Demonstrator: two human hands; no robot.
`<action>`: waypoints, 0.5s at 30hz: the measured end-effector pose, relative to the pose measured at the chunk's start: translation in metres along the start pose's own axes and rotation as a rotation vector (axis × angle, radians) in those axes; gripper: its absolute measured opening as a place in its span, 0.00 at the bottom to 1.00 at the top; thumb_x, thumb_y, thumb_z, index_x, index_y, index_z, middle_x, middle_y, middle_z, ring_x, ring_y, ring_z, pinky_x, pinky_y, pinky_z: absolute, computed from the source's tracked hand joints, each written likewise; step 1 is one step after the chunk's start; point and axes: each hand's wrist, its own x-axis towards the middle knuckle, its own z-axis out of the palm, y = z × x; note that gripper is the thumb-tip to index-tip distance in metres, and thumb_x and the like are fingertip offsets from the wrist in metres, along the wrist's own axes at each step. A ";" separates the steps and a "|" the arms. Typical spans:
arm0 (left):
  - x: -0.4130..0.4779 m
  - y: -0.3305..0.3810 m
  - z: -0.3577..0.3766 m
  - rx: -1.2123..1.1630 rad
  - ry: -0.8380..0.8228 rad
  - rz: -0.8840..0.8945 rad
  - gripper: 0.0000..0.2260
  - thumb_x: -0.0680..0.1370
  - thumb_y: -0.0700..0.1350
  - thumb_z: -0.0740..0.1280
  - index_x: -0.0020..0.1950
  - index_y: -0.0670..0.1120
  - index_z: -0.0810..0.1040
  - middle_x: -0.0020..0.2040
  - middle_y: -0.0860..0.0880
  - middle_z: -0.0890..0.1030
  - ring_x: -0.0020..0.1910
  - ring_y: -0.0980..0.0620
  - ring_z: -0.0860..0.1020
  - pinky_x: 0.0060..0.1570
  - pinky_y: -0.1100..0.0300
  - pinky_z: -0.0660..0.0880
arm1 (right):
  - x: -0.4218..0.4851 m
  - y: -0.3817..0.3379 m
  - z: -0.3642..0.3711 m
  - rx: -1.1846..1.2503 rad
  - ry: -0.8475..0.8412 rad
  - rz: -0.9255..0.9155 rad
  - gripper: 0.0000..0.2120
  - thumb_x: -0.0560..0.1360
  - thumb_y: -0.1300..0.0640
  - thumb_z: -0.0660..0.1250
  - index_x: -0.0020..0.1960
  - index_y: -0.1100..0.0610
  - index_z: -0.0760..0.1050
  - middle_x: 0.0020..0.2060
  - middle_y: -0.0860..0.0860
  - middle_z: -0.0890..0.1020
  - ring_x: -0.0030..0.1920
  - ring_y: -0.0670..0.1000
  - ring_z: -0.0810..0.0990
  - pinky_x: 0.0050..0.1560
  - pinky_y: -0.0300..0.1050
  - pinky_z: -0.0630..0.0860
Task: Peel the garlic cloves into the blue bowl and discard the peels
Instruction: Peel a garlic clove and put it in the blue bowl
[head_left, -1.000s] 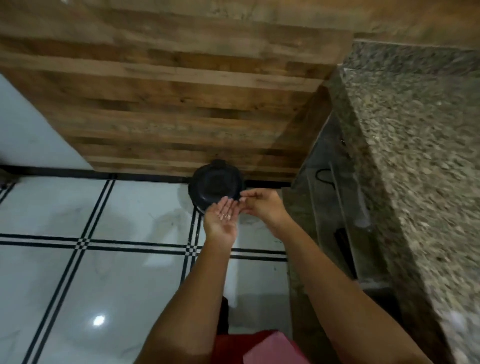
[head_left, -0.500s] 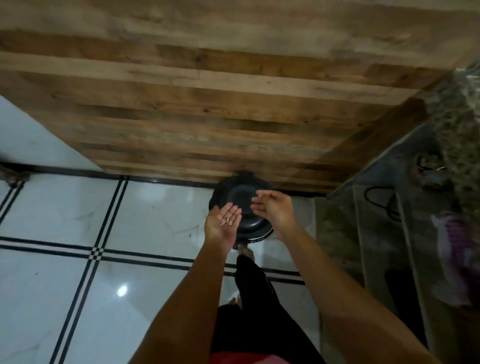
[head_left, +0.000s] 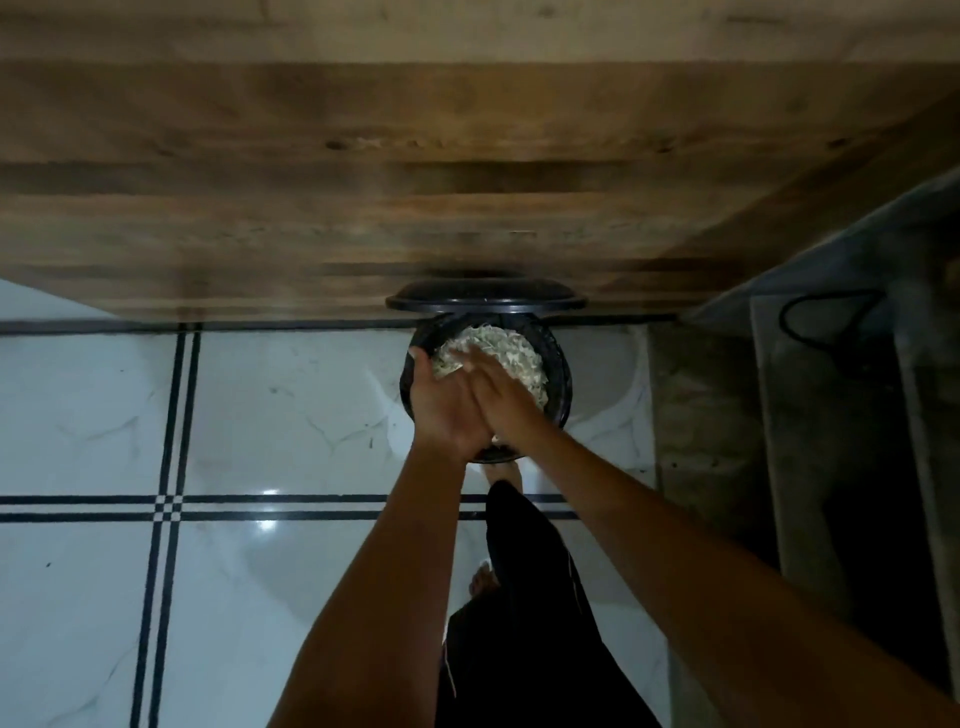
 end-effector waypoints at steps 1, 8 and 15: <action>0.006 0.006 -0.004 0.000 -0.058 -0.054 0.41 0.75 0.70 0.44 0.73 0.39 0.62 0.71 0.41 0.68 0.71 0.43 0.65 0.72 0.48 0.57 | 0.011 0.004 -0.008 -0.105 0.011 0.095 0.20 0.83 0.53 0.45 0.72 0.49 0.64 0.74 0.49 0.62 0.75 0.52 0.56 0.74 0.56 0.50; 0.015 0.015 0.001 0.041 -0.024 -0.141 0.31 0.77 0.67 0.52 0.63 0.44 0.75 0.67 0.43 0.73 0.68 0.45 0.68 0.67 0.50 0.63 | 0.001 -0.019 0.003 0.053 0.042 0.043 0.19 0.83 0.56 0.49 0.70 0.59 0.68 0.70 0.57 0.68 0.71 0.55 0.65 0.71 0.46 0.59; -0.069 0.022 0.037 0.277 -0.006 0.070 0.21 0.82 0.52 0.54 0.71 0.41 0.66 0.70 0.43 0.70 0.68 0.43 0.69 0.62 0.53 0.66 | -0.061 -0.051 -0.067 0.774 0.417 0.136 0.08 0.78 0.68 0.59 0.43 0.63 0.76 0.37 0.55 0.77 0.34 0.48 0.77 0.42 0.44 0.71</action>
